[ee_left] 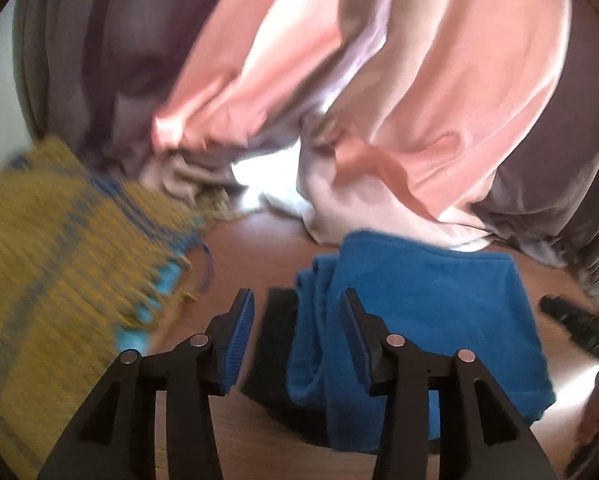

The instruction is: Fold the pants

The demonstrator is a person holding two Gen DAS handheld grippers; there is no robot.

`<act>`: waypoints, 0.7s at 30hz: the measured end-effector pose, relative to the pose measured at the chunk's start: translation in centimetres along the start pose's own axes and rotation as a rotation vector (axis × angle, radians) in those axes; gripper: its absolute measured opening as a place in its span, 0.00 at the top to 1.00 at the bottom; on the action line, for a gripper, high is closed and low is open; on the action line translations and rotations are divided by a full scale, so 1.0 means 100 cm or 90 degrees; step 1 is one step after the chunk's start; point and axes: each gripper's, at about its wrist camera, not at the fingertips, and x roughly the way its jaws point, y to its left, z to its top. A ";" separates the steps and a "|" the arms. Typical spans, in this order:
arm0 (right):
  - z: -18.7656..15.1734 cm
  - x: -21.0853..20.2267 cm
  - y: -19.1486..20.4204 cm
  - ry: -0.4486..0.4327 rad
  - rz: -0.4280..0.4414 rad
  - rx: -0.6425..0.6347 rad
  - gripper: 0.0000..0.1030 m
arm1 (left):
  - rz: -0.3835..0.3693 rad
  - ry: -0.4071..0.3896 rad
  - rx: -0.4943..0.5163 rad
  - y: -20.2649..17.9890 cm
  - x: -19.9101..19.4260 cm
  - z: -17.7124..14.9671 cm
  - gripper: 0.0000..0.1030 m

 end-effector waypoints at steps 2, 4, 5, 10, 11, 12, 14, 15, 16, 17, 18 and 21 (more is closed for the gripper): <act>0.005 -0.011 -0.003 -0.026 0.000 -0.008 0.54 | -0.016 -0.015 0.015 -0.006 -0.006 0.008 0.59; 0.015 -0.012 -0.006 -0.037 0.023 -0.013 0.57 | -0.053 -0.019 0.026 -0.014 -0.003 0.016 0.62; 0.021 -0.009 -0.009 -0.039 0.039 -0.010 0.70 | -0.062 -0.022 0.035 -0.018 0.000 0.019 0.72; 0.040 0.015 -0.011 -0.015 0.112 -0.012 0.87 | -0.119 0.009 0.054 -0.033 0.027 0.030 0.88; 0.042 0.022 -0.008 -0.006 0.126 -0.021 0.87 | -0.113 0.014 0.059 -0.035 0.033 0.031 0.88; 0.044 0.028 -0.007 -0.002 0.134 -0.025 0.87 | -0.103 0.019 0.063 -0.035 0.038 0.030 0.89; 0.046 0.041 -0.005 0.011 0.138 -0.028 0.87 | -0.090 0.039 0.056 -0.030 0.051 0.028 0.91; 0.046 0.047 -0.006 0.019 0.131 -0.024 0.87 | -0.086 0.048 0.050 -0.028 0.057 0.027 0.92; 0.045 0.053 -0.007 0.028 0.129 -0.021 0.87 | -0.085 0.055 0.044 -0.025 0.062 0.023 0.92; 0.043 0.059 -0.007 0.040 0.120 -0.023 0.87 | -0.084 0.058 0.045 -0.024 0.065 0.021 0.92; 0.043 0.064 -0.007 0.049 0.111 -0.024 0.87 | -0.080 0.059 0.048 -0.025 0.067 0.019 0.92; 0.038 0.069 -0.009 0.055 0.110 -0.021 0.87 | -0.076 0.058 0.049 -0.025 0.067 0.017 0.92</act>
